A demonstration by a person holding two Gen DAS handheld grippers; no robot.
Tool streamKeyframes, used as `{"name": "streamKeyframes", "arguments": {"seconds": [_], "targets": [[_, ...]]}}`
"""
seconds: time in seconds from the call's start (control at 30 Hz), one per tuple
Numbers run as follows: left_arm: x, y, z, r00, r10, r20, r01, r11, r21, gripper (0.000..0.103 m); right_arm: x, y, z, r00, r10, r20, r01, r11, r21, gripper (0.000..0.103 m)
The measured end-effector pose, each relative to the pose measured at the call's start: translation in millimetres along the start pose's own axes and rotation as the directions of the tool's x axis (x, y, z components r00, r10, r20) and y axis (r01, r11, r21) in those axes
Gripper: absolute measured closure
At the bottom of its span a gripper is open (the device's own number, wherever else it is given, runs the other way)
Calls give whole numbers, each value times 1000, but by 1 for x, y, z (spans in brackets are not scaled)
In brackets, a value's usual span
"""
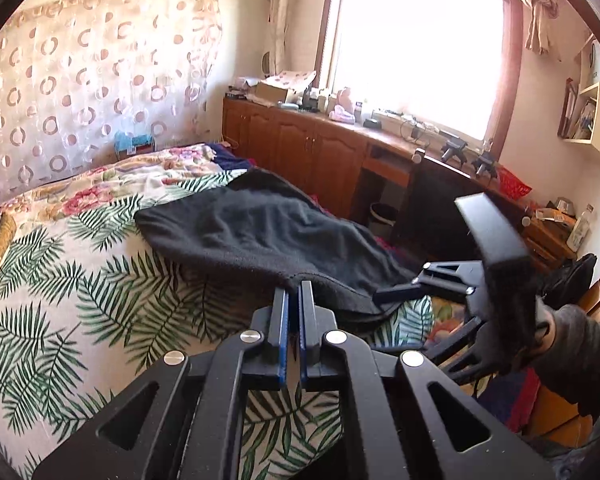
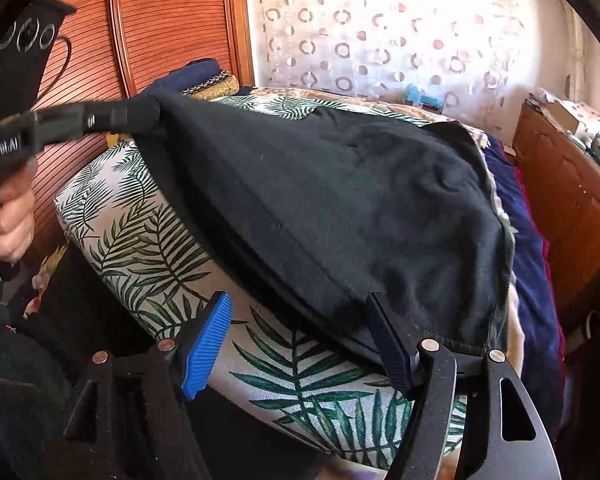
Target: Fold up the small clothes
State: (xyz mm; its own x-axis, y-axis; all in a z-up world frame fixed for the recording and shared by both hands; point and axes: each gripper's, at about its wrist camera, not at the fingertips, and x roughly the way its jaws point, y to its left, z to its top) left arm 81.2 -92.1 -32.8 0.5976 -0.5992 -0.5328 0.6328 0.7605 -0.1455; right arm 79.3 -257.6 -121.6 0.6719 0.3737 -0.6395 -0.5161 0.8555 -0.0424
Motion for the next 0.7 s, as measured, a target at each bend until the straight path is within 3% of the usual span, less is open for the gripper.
{"name": "streamKeyframes", "arguments": {"seconds": [0.1, 0.2, 0.43, 0.5, 0.53, 0.6, 0.7], "targets": [[-1, -1, 4, 1000, 2, 12, -2, 1000, 4, 98, 7, -3, 1, 996, -90, -13, 90, 996, -26, 31], [-2, -1, 7, 1000, 5, 19, -5, 1000, 5, 98, 13, -14, 3, 978, -204, -34, 202, 978, -50, 31], [-6, 2, 11, 999, 6, 38, -5, 1000, -11, 98, 21, -41, 4, 943, -327, -54, 325, 944, -51, 34], [-6, 3, 13, 999, 0, 39, 0, 1000, -13, 98, 21, -51, 6, 939, -340, -55, 338, 940, -43, 56], [-6, 4, 13, 999, -3, 40, 3, 1000, -16, 98, 22, -54, 8, 937, -344, -54, 342, 939, -40, 62], [-4, 5, 14, 999, -6, 38, 6, 1000, -17, 98, 21, -56, 15, 945, -325, -31, 324, 946, -32, 91], [-3, 9, 17, 999, 16, 47, -16, 1000, -15, 98, 15, -54, 28, 937, -348, 29, 349, 936, -54, 96]]}}
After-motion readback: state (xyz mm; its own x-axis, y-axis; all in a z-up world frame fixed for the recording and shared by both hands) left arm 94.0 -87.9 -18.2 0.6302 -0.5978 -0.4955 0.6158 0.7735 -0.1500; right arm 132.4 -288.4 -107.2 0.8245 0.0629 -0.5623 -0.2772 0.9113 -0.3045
